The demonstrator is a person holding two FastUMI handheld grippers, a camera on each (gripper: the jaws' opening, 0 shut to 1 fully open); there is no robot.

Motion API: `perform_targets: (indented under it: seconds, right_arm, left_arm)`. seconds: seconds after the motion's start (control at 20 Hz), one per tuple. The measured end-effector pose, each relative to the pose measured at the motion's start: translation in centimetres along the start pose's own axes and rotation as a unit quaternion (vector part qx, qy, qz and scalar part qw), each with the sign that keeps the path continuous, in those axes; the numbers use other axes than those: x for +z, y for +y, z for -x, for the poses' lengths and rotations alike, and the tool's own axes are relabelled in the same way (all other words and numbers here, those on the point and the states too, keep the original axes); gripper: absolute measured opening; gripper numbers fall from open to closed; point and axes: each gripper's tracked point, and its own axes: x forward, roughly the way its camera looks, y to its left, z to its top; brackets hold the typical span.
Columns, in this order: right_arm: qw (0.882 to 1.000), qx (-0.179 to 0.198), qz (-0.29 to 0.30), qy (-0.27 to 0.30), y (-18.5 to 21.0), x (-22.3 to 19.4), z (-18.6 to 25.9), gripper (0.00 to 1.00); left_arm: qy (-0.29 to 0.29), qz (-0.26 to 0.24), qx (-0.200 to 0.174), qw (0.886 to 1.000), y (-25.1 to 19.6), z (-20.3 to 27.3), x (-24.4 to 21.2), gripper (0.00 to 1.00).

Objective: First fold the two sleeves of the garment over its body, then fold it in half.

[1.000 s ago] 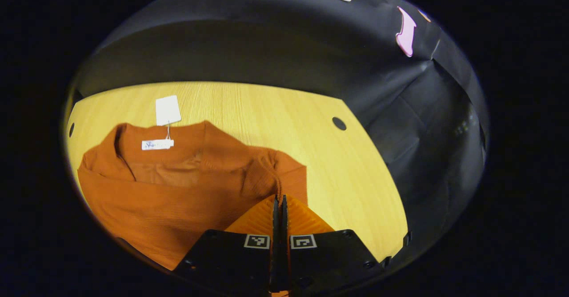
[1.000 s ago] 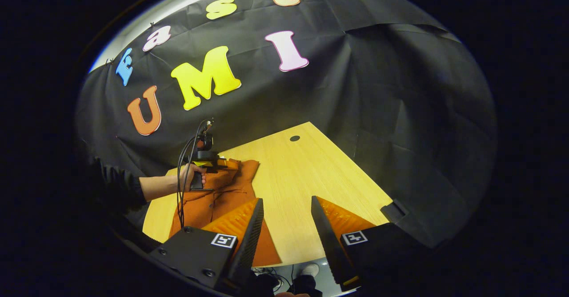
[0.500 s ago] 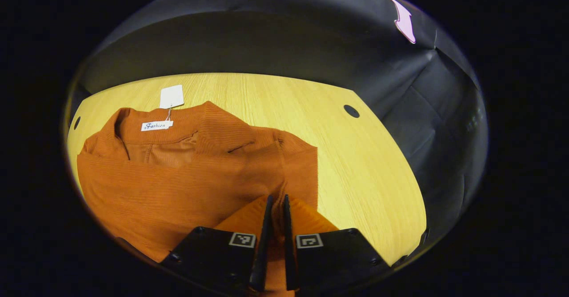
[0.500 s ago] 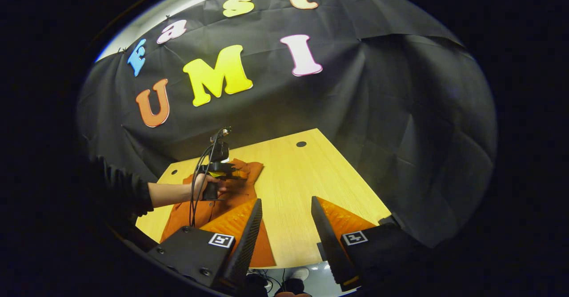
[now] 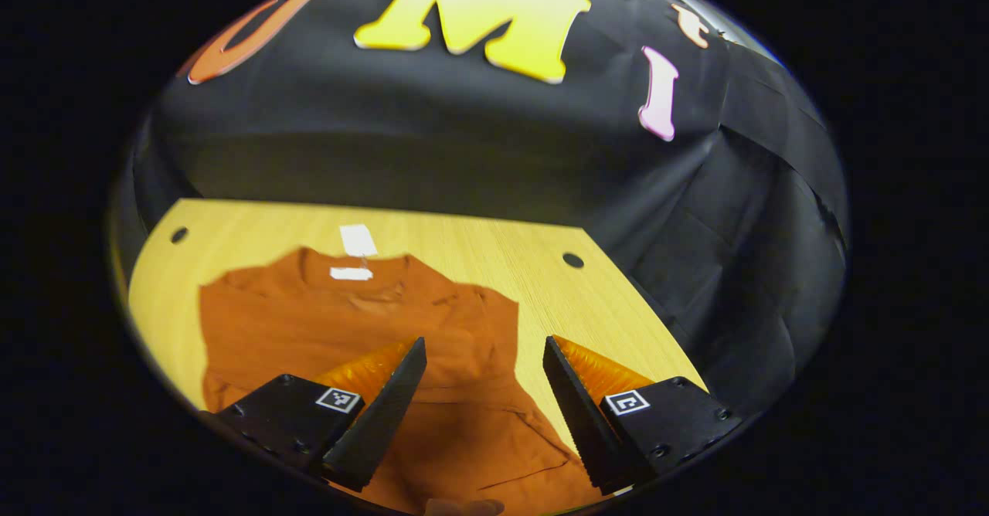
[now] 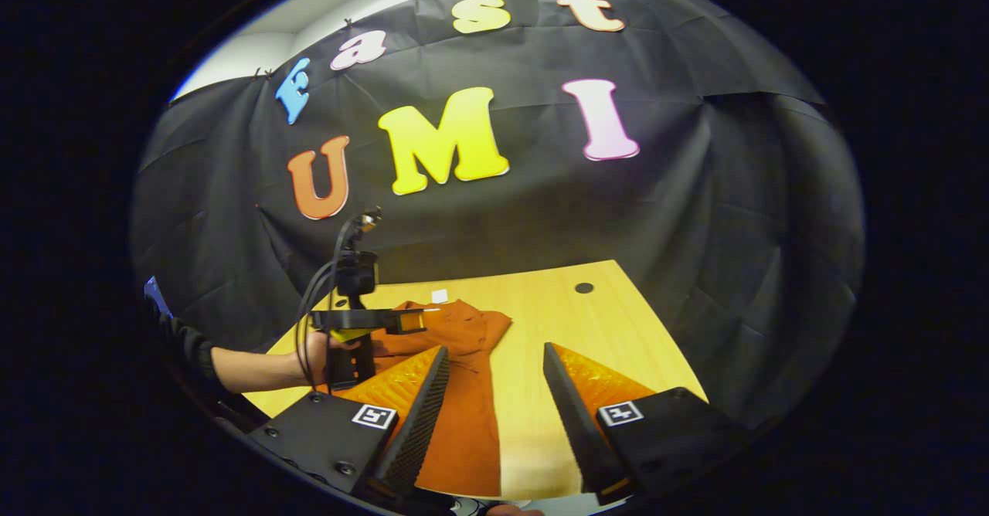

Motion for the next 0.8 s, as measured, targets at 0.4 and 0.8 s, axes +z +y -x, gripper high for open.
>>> perform_targets:
  seconds: [0.4, 0.8]
  right_arm:
    - [0.997, 0.062, 0.029, -0.038, 6.4, 1.9, -6.1, 0.86]
    - [0.993, 0.055, 0.073, -0.07, 11.1, 1.0, -6.8, 0.83]
  left_arm:
    - [-0.151, 0.004, 0.129, 0.98, 8.0, 17.7, 5.8, 0.98]
    - [-0.222, -0.027, 0.127, 0.966, 9.3, 23.1, 6.0, 0.98]
